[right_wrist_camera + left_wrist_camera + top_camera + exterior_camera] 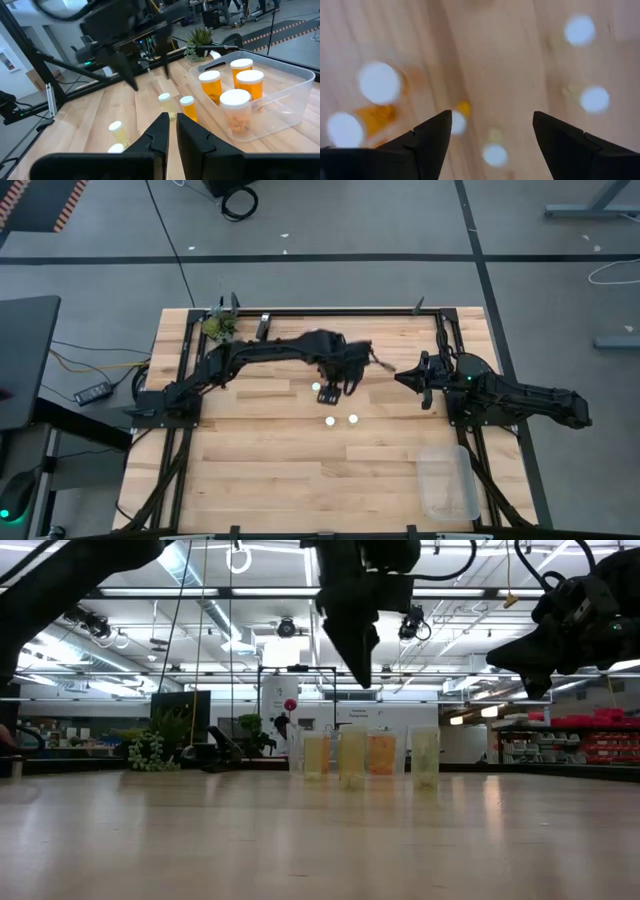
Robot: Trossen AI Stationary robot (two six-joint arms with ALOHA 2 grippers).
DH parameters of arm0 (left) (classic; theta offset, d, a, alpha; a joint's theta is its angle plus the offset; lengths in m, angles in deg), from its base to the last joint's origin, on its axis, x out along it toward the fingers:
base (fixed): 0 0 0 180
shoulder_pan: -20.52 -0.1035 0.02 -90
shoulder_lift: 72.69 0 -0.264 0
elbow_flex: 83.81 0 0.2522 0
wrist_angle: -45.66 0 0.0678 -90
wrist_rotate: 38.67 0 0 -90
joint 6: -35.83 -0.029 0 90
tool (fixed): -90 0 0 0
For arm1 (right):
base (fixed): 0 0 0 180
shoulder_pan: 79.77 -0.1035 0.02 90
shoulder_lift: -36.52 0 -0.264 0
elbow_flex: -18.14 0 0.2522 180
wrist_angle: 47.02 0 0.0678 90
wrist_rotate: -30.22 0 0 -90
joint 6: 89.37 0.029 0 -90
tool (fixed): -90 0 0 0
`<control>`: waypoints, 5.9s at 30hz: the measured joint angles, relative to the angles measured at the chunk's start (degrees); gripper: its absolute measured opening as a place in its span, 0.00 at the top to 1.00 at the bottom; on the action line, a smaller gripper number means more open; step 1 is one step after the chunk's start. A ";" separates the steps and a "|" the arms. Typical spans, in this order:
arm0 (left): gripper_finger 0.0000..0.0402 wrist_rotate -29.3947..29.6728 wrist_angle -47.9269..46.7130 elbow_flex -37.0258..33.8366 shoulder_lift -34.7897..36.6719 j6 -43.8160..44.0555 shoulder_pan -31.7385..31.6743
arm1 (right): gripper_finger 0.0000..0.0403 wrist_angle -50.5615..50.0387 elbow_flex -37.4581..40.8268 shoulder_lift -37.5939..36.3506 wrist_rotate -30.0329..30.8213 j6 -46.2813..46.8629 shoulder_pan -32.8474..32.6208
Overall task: Pick and place medicine bottles into bin by pill shape (circle, oval)
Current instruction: Put the yellow tablet bottle into the bottom transparent bin
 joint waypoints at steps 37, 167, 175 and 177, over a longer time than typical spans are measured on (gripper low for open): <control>0.63 11.71 12.98 -23.06 10.84 2.37 16.72 | 0.90 17.74 -3.26 1.08 1.05 9.25 0.02; 0.60 15.65 105.20 -94.14 31.56 25.79 16.96 | 0.65 -47.56 -71.71 96.95 19.04 -5.08 -29.09; 0.60 15.80 105.14 -94.14 31.56 25.83 16.96 | 0.65 -51.86 -73.02 94.79 18.68 -1.49 -31.01; 0.60 15.80 105.20 -94.14 31.56 26.07 16.96 | 0.65 -52.66 -73.02 94.04 18.36 0.04 -32.27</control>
